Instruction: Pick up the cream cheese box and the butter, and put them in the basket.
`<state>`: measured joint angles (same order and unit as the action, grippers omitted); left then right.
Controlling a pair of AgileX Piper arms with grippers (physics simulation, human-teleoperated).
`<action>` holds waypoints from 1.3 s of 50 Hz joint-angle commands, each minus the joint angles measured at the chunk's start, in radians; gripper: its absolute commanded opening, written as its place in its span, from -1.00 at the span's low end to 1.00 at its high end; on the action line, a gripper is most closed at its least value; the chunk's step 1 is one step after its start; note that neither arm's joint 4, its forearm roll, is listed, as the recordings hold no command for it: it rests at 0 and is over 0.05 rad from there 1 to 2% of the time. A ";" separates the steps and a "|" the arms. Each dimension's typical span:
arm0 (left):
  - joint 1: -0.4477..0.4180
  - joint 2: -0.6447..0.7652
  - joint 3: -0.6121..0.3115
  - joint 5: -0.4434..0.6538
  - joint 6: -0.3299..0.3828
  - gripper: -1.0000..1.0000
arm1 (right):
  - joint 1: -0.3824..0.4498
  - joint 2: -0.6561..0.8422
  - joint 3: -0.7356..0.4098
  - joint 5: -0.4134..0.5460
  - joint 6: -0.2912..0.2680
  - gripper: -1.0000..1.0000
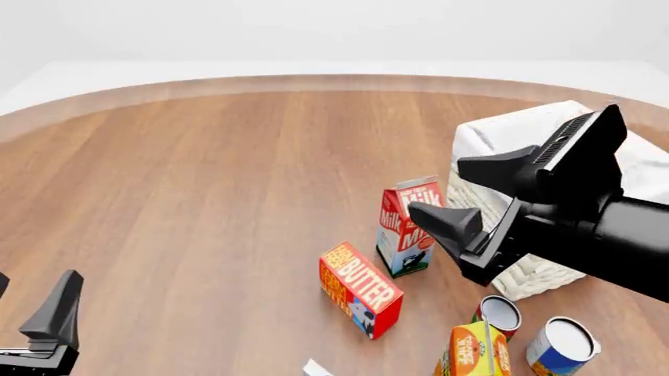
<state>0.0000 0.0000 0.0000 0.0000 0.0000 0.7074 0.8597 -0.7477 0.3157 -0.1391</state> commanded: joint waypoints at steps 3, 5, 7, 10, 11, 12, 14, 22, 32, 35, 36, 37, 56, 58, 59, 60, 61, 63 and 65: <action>0.000 0.000 0.000 0.000 0.000 1.00 | 0.012 0.027 0.026 -0.020 0.039 1.00; 0.000 0.000 0.000 0.000 0.000 1.00 | 0.012 0.029 0.052 -0.043 0.046 1.00; 0.000 0.000 0.000 0.000 0.000 1.00 | 0.008 0.030 0.061 -0.051 0.044 1.00; 0.000 0.000 0.000 0.000 0.000 1.00 | 0.029 0.085 0.101 -0.096 0.064 1.00; 0.000 0.000 0.000 0.000 0.000 1.00 | 0.032 0.089 0.098 -0.094 0.062 1.00; 0.000 0.000 0.000 0.000 0.000 1.00 | 0.034 0.091 0.096 -0.093 0.056 1.00; 0.000 0.000 0.000 0.000 0.000 1.00 | 0.034 0.098 0.083 -0.085 0.052 1.00; 0.000 0.000 0.000 0.000 0.000 1.00 | 0.041 0.141 0.076 -0.090 0.041 1.00; 0.000 0.000 0.000 0.000 0.000 1.00 | 0.029 0.187 0.062 -0.061 0.010 1.00; 0.000 0.000 0.000 0.000 0.000 1.00 | 0.030 0.198 0.067 -0.056 0.005 1.00; 0.000 0.000 0.000 0.000 0.000 1.00 | 0.031 0.200 0.067 -0.056 0.003 1.00; 0.000 0.000 0.000 0.000 0.000 1.00 | 0.030 0.201 0.064 -0.051 0.000 1.00; 0.000 0.000 0.000 0.000 0.000 1.00 | 0.012 0.278 0.024 -0.010 -0.026 1.00; 0.000 0.000 0.000 0.000 0.000 1.00 | 0.013 0.288 0.015 -0.008 -0.027 1.00; 0.000 0.000 0.000 0.000 0.000 1.00 | 0.013 0.292 0.012 -0.008 -0.027 1.00; 0.000 0.000 0.000 0.000 0.000 1.00 | 0.008 0.294 -0.002 0.009 -0.029 1.00; 0.000 0.000 0.000 0.000 0.000 1.00 | 0.007 0.298 0.002 0.006 -0.030 1.00; 0.000 0.000 0.000 0.000 0.000 1.00 | 0.008 0.308 0.011 -0.009 -0.031 1.00; 0.000 0.000 0.000 0.000 0.000 1.00 | 0.013 0.311 0.005 -0.005 -0.032 1.00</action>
<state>0.0000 0.0000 0.0000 0.0000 0.0000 0.7200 1.1331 -0.7265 0.3052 -0.1637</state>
